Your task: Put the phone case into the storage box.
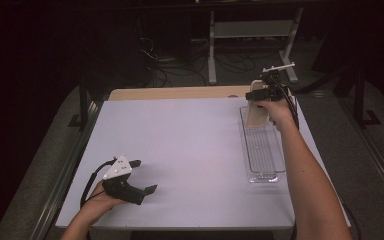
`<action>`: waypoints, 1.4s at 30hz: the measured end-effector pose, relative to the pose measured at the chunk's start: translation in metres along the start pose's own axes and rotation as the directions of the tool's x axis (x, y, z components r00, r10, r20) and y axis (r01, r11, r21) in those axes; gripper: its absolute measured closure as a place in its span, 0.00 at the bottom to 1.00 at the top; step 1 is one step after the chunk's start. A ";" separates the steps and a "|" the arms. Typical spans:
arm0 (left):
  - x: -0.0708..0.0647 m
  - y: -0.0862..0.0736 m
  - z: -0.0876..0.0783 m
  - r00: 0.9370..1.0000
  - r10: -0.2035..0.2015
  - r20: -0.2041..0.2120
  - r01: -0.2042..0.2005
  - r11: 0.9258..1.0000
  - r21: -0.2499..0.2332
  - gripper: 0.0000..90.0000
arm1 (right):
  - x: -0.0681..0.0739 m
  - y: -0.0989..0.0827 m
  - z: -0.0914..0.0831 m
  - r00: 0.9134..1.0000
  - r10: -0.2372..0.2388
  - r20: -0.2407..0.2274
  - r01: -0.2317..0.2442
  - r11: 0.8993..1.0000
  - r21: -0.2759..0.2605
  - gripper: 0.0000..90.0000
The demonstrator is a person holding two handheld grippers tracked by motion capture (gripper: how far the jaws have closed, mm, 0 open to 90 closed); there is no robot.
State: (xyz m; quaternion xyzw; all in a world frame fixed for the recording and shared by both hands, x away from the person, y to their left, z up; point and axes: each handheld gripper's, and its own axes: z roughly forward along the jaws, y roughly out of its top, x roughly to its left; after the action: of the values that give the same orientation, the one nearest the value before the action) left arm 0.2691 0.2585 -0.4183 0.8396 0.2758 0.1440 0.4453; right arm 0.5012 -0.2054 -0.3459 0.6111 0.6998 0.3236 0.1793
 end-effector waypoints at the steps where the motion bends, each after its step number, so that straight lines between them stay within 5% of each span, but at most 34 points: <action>1: 0.000 0.000 0.000 1.000 -0.001 0.000 0.001 1.000 0.003 0.00 | 0.000 0.000 0.002 1.000 -0.003 0.008 0.003 1.000 0.000 0.10; 23: -0.002 0.000 0.001 1.000 0.009 0.014 -0.010 1.000 0.011 0.00 | 0.009 0.003 0.032 0.994 -0.034 0.105 0.031 0.999 0.029 0.09; 42: -0.001 -0.001 0.003 1.000 0.006 0.019 -0.006 1.000 0.009 0.00 | 0.011 0.000 0.049 0.992 -0.054 0.116 0.045 0.996 0.076 0.07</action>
State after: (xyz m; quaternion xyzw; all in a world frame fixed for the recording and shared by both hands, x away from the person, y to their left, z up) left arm 0.2690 0.2563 -0.4210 0.8438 0.2696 0.1359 0.4436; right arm 0.5309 -0.1833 -0.3803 0.6178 0.7142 0.2565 0.2059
